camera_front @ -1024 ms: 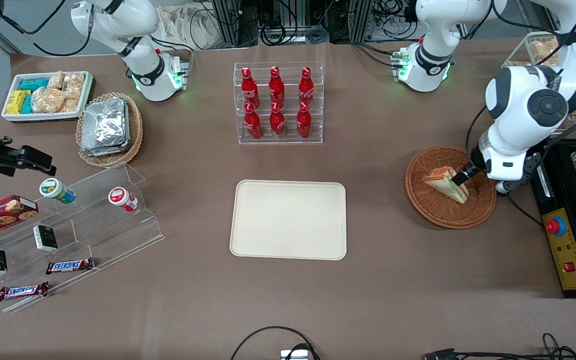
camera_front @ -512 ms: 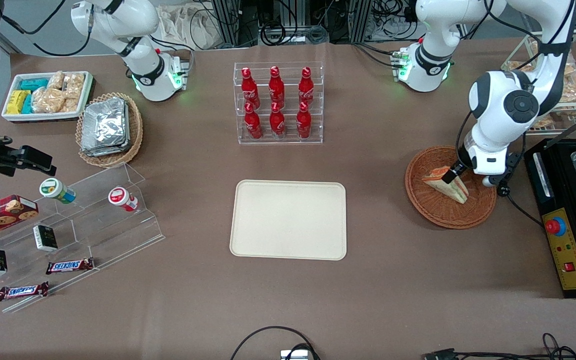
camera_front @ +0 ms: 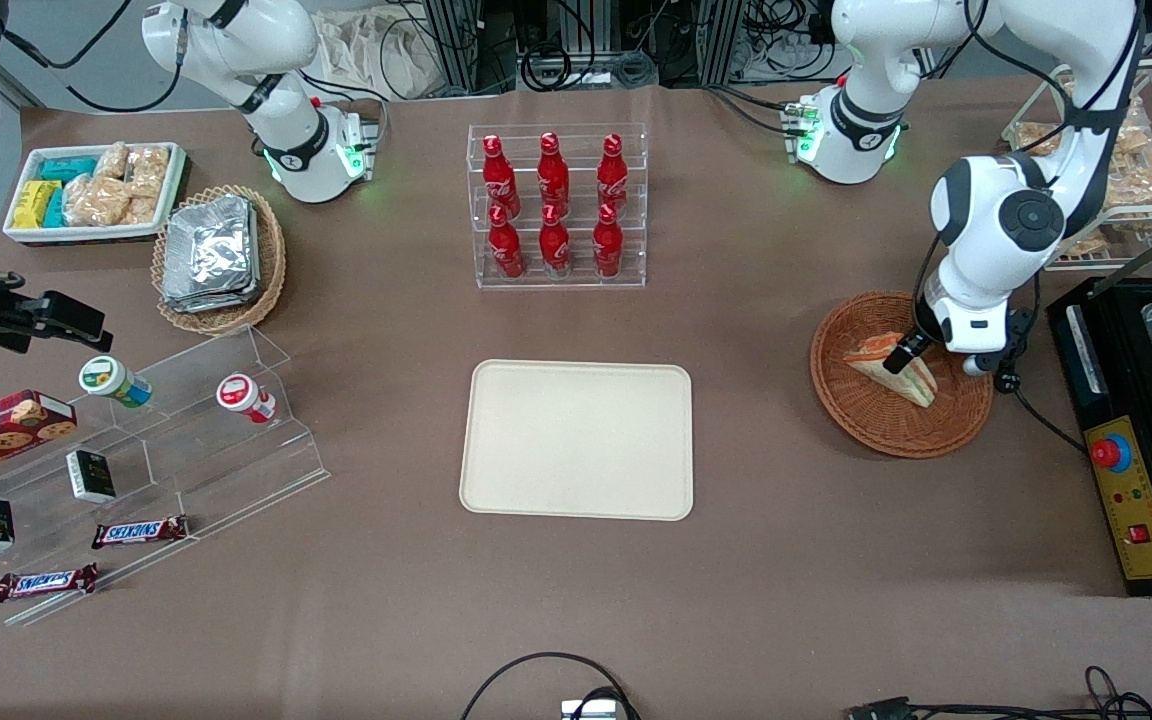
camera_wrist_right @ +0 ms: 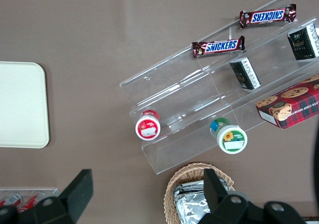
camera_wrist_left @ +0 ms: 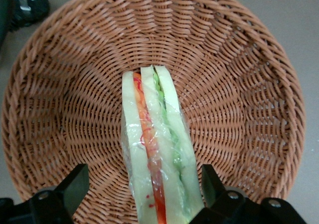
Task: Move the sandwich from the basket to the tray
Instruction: 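Lower the left gripper and close it on the wrapped sandwich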
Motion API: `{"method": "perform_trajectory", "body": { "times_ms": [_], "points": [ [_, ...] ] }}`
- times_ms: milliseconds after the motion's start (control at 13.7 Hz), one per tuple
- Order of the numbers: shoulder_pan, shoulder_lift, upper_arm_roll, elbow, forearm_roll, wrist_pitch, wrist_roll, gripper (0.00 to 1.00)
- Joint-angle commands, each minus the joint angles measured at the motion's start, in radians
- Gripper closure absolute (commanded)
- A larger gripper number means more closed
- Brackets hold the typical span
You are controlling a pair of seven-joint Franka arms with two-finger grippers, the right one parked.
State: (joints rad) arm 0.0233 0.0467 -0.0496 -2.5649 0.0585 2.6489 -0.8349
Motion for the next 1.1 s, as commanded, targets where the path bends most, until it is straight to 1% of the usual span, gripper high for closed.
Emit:
{"method": "perform_trajectory", "body": {
  "times_ms": [0, 146, 220, 366, 439, 659, 732, 805, 878, 951, 1024],
  "points": [
    [0.007, 0.018, -0.004, -0.018, 0.017, 0.058, -0.024, 0.0],
    [0.007, 0.036, -0.004, -0.018, 0.017, 0.075, -0.023, 0.01],
    [0.017, 0.039, -0.004, -0.017, 0.017, 0.078, -0.024, 0.12],
    [0.018, 0.041, -0.004, -0.017, 0.017, 0.088, -0.023, 0.49],
    [0.018, 0.045, -0.004, -0.015, 0.018, 0.094, -0.021, 0.58],
    [0.018, 0.047, -0.004, -0.012, 0.017, 0.098, -0.021, 0.6],
    [0.018, 0.05, -0.004, -0.011, 0.017, 0.098, -0.021, 0.69],
    [0.018, 0.05, -0.004, -0.009, 0.017, 0.098, -0.018, 0.82],
    [0.018, 0.048, -0.004, -0.008, 0.017, 0.097, -0.012, 0.93],
    [0.017, 0.045, -0.006, -0.005, 0.018, 0.095, -0.007, 0.95],
    [0.017, 0.036, -0.006, -0.003, 0.02, 0.089, -0.004, 0.95]
  ]
}}
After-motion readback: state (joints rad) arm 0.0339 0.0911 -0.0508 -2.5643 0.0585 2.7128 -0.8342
